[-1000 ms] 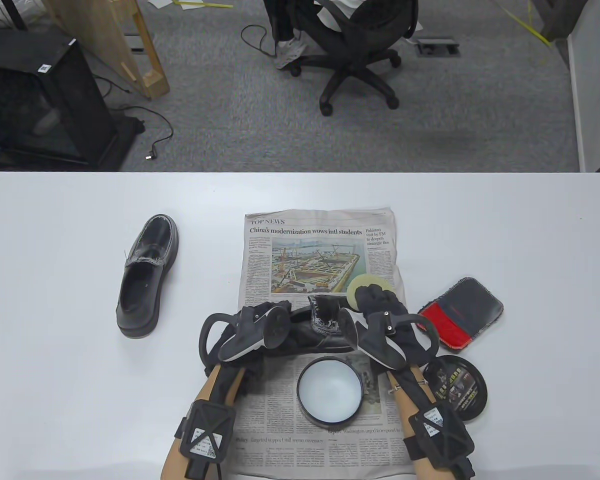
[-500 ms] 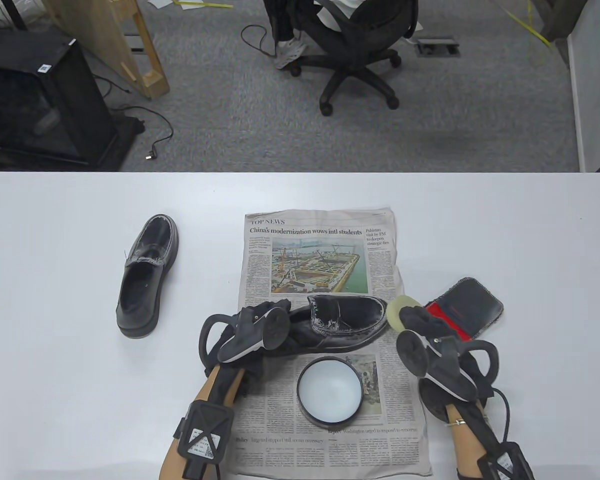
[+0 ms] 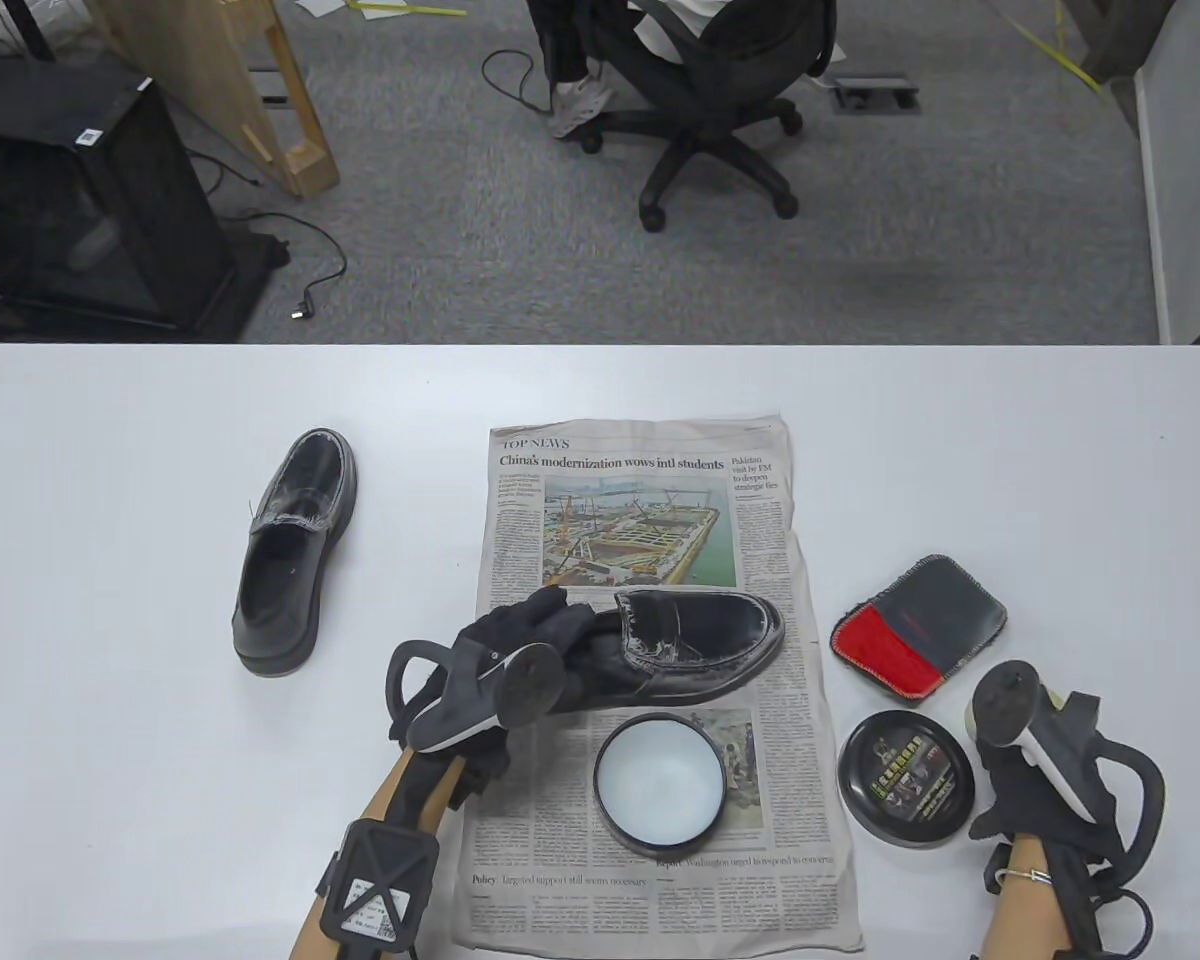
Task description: Dip and apply leather care cream with polishing sponge on shoes
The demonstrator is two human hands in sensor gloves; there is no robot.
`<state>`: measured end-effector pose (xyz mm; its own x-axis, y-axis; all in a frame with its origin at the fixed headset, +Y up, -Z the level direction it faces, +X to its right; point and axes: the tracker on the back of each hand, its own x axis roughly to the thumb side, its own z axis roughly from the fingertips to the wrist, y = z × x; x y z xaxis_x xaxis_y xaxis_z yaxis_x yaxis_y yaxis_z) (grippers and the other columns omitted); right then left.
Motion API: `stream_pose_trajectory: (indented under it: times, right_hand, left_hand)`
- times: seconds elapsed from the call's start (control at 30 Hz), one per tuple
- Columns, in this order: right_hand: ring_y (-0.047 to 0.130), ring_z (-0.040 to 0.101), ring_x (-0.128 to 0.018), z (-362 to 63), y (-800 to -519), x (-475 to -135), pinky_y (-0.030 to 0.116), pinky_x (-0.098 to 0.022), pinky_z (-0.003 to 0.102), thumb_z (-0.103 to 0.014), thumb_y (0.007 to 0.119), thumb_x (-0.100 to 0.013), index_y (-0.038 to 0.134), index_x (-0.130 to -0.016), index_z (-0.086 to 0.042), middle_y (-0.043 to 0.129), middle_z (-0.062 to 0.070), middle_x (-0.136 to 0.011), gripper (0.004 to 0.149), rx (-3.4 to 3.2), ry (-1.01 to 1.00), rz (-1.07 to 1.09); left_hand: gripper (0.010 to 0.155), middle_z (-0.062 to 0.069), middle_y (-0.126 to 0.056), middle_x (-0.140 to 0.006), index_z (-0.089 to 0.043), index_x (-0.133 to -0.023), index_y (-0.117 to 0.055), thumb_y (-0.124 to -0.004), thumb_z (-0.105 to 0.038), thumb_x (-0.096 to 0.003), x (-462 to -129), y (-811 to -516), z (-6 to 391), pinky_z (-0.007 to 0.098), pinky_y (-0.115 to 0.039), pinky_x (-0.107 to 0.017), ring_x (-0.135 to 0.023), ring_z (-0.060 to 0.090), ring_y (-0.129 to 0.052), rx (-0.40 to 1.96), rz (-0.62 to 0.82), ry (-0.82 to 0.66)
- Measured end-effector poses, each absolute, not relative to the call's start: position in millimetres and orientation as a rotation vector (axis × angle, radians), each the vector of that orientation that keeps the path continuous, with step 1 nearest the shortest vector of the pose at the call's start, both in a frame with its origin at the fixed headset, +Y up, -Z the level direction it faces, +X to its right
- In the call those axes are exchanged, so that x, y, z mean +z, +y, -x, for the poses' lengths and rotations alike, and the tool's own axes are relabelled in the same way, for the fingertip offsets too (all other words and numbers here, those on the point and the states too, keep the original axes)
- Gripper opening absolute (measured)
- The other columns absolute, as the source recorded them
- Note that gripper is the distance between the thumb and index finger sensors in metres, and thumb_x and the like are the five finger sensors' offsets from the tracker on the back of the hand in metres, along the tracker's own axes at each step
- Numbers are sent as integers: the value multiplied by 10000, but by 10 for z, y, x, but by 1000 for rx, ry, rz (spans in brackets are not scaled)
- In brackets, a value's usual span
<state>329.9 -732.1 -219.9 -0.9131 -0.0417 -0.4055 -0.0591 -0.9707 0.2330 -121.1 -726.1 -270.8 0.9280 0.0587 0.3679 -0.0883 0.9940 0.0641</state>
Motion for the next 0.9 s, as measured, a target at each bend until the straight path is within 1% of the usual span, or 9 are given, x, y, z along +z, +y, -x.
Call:
stream_pose_trajectory:
  times: [0.07,0.17,0.23,0.3,0.4,0.53,0.67,0.77,0.9]
  right_hand:
    - [849,413,-900,-3290,-7300,-2181,804,-605,484,-448,619,-609,636,-1083,-119,751,181,-1070,577,3063,349,623]
    - [735,484,-967,-3216,-7223,-2144,738,-648,541,-463,595,-611,540,-1133,-99,639,222,-1133,638,3049,252,505]
    - [645,497,-1011,-3124,-7148,-2113,687,-680,548,-473,581,-612,446,-1161,-83,545,233,-1167,686,3008,137,374]
    - [625,499,-1018,-2991,-7073,-2077,676,-687,542,-485,579,-608,417,-1166,-74,520,246,-1171,712,2971,22,227]
    - [608,487,-1029,-2728,-7006,-2032,667,-697,530,-493,578,-604,404,-1168,-85,507,240,-1175,717,2994,-40,24]
    - [614,464,-1035,-2462,-6998,-1991,673,-704,508,-494,585,-597,398,-1165,-100,509,222,-1176,716,3103,-98,-113]
    - [616,461,-1034,-2327,-7017,-1973,676,-704,497,-494,586,-595,397,-1163,-100,509,218,-1175,716,3133,-102,-190]
    - [609,464,-1036,-2262,-7029,-1963,671,-705,504,-500,583,-594,393,-1164,-99,505,222,-1176,722,3131,-89,-239]
    - [585,476,-1043,-2149,-7065,-1951,656,-709,520,-510,580,-590,366,-1169,-95,482,228,-1182,744,3098,-70,-339]
  left_hand:
    - [624,17,-747,-1155,-408,-995,-701,-832,-557,-403,-2688,-7258,1235,503,-799,-696,-978,263,-857,39,-25,-374]
    - [603,41,-750,-1157,-470,-987,-662,-826,-564,-413,-2728,-7285,1252,427,-862,-667,-967,267,-878,-97,68,-335]
    - [572,37,-798,-1110,-457,-965,-689,-848,-528,-420,-2753,-7303,1250,363,-897,-633,-919,241,-921,-48,74,-330]
    - [428,-13,-890,-1018,-472,-837,-795,-863,-498,-416,-2761,-7302,1271,272,-936,-565,-843,201,-975,-16,-12,-313]
    - [375,-12,-957,-926,-463,-775,-849,-877,-487,-402,-2722,-7305,1321,223,-961,-479,-741,192,-1020,71,-97,-297]
    - [371,12,-1002,-853,-435,-778,-865,-866,-504,-414,-2630,-7138,1480,197,-972,-409,-653,196,-1053,94,-204,-229]
    - [382,41,-1016,-816,-398,-802,-865,-852,-517,-438,-2538,-6982,1742,184,-972,-380,-602,202,-1063,66,-340,-55]
    - [392,56,-1023,-792,-371,-814,-866,-844,-520,-452,-2520,-6959,1935,173,-969,-368,-571,204,-1067,27,-399,76]
    - [391,65,-1023,-789,-351,-819,-868,-846,-513,-463,-2576,-7052,2182,172,-970,-364,-567,210,-1068,-99,-414,243]
